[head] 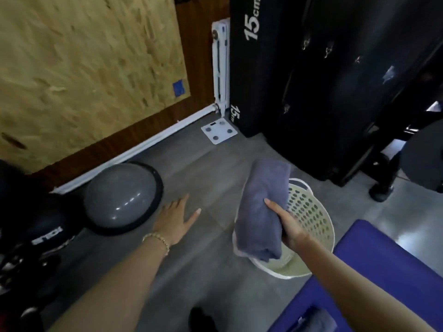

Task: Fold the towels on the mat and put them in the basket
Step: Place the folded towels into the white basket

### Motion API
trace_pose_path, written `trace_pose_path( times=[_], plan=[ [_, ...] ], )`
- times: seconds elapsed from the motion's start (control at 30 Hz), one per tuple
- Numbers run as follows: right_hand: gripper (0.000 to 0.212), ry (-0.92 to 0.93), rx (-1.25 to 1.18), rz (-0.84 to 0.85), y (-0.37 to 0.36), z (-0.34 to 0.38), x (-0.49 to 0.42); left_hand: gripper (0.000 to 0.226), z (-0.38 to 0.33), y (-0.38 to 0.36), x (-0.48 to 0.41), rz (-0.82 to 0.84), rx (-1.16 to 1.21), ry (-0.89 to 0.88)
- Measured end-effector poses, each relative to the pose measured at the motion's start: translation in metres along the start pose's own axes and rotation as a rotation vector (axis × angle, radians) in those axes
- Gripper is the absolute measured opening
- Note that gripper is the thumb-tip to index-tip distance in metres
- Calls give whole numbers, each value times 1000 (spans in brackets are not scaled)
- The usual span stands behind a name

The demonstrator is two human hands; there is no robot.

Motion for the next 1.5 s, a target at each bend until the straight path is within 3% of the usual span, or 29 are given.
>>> trace_pose_path(
  times=[0.13,0.17,0.27,0.3,0.4,0.53,0.77,0.9,1.1,1.2,1.5],
  plan=[
    [106,-5,-85,-110,4,17,-25,74,-7,8,-63,69,13,-49],
    [101,1,-91,-139,11,21,-30,74,-16,4,-77,101,12,-64],
    [60,23,-128,-218,42,27,-41,71,-50,-16,-118,188,26,-130],
    [58,16,-144,-242,54,28,-45,71,-62,-22,-131,208,29,-156],
    [75,19,-168,-330,88,30,-63,69,-94,-43,-174,240,20,-250],
    [59,75,-224,-399,125,20,-93,70,-122,-85,-227,309,5,-335],
    [84,49,-322,-550,164,-61,-177,86,-136,-201,-298,451,-48,-568],
    [66,30,-385,-629,170,-126,-224,74,-117,-264,-322,412,17,-610],
    [50,17,-368,-609,192,-230,-317,100,-90,-365,-366,319,172,-518],
    [62,27,-303,-570,215,-259,-378,96,-89,-386,-377,224,308,-533],
    [95,78,-200,-486,259,-307,-540,108,-105,-394,-380,78,180,-748]
  ],
)
Point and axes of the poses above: each hand's wrist, its own x-axis away from the middle knuckle, its own y-axis out of the back of the hand, z = x × y, the point moved 5 cm from there along -x, towards the middle knuckle, and after that the axes turned 2 degrees about -y, right-handed, at the moved point
